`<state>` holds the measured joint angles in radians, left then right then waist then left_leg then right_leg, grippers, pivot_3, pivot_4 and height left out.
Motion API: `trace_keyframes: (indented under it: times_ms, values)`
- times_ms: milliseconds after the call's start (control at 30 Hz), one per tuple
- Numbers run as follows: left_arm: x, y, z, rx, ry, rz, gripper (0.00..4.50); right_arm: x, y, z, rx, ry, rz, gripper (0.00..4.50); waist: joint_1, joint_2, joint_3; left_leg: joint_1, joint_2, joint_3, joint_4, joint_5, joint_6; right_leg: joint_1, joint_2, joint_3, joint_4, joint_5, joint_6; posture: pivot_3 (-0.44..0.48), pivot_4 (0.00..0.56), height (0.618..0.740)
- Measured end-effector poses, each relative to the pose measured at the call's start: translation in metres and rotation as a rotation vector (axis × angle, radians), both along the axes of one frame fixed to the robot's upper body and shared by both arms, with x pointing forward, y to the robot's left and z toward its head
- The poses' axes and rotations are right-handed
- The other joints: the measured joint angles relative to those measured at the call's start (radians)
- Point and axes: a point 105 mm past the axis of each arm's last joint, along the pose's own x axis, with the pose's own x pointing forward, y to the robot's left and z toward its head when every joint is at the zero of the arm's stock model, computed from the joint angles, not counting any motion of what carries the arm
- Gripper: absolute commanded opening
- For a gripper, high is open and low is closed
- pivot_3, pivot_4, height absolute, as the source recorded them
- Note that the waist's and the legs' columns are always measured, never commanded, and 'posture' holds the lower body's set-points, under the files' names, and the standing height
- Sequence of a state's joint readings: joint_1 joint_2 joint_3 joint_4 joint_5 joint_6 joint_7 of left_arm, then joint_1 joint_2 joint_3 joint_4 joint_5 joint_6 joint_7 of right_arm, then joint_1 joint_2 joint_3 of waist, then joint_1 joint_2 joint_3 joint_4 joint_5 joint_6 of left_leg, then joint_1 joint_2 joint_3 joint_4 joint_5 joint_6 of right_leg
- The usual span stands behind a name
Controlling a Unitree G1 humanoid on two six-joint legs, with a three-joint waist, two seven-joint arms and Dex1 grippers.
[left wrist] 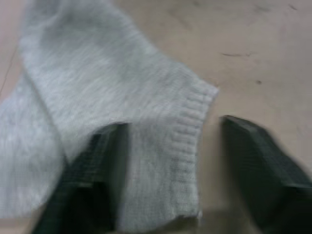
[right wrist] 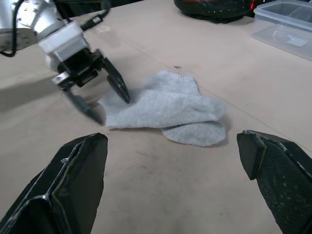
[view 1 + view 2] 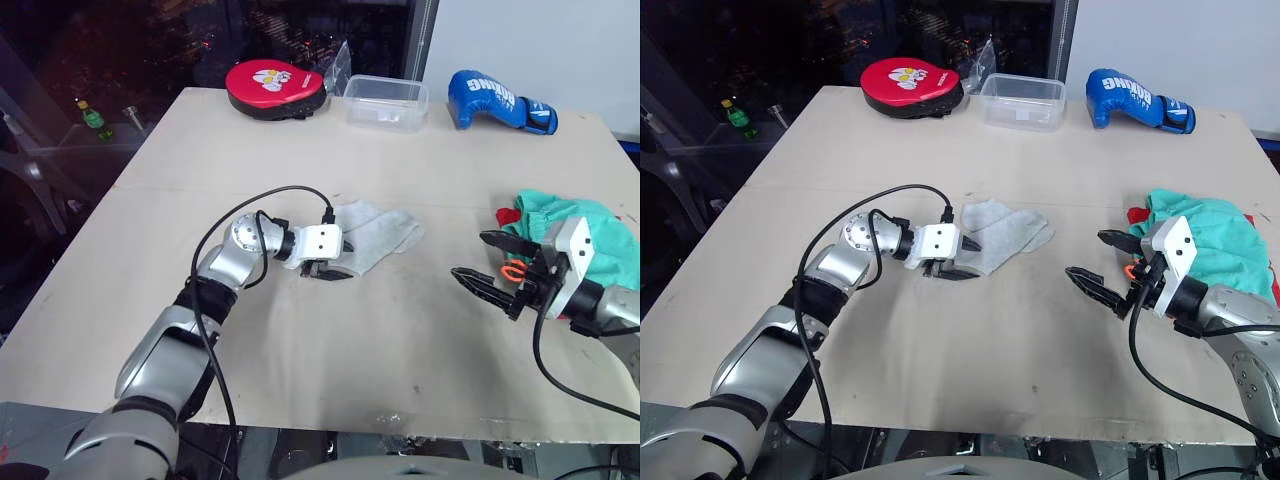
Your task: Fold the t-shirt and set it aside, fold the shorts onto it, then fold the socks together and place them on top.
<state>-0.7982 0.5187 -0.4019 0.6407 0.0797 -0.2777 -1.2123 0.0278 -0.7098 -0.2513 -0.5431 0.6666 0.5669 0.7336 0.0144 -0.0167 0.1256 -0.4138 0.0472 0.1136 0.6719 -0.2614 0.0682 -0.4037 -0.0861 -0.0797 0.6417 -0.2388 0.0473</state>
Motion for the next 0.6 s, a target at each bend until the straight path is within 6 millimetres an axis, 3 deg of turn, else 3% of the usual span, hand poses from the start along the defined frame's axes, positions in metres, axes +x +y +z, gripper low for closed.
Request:
trace_keyframes:
  times_ms: [100, 167, 433, 600]
  values:
    - [0.009, 0.005, 0.0, 0.031, -0.026, 0.016, 0.43, -0.003, 0.001, -0.003, -0.008, 0.008, -0.005, 4.5, -0.001, 0.0, 0.0, 0.0, 0.001, -0.001, 0.001, 0.0, 0.001, 0.0, 0.0, 0.0, 0.0, 0.0, 0.0, 0.0, 0.15, 0.74]
    - [0.013, 0.006, 0.0, 0.024, -0.027, 0.03, 0.08, -0.004, 0.002, -0.004, -0.018, 0.007, -0.005, 4.5, -0.002, 0.0, 0.0, 0.0, 0.003, -0.001, 0.001, 0.0, 0.001, 0.0, 0.0, 0.001, 0.001, 0.0, 0.0, 0.0, 0.15, 0.74]
    - [0.009, 0.004, 0.001, -0.008, 0.005, -0.02, 0.08, -0.003, 0.002, -0.003, -0.017, 0.0, -0.01, 4.5, -0.001, 0.0, 0.0, 0.0, 0.003, -0.001, 0.001, 0.0, 0.001, 0.0, 0.0, 0.0, 0.001, 0.0, 0.0, 0.0, 0.15, 0.74]
    - [-0.019, -0.005, 0.015, -0.101, 0.213, -0.143, 0.08, -0.003, 0.002, -0.001, -0.025, -0.002, 0.0, 4.5, -0.002, 0.0, 0.001, -0.002, 0.004, -0.001, 0.001, 0.001, -0.002, 0.0, 0.0, 0.0, 0.0, 0.0, 0.0, 0.0, 0.15, 0.74]
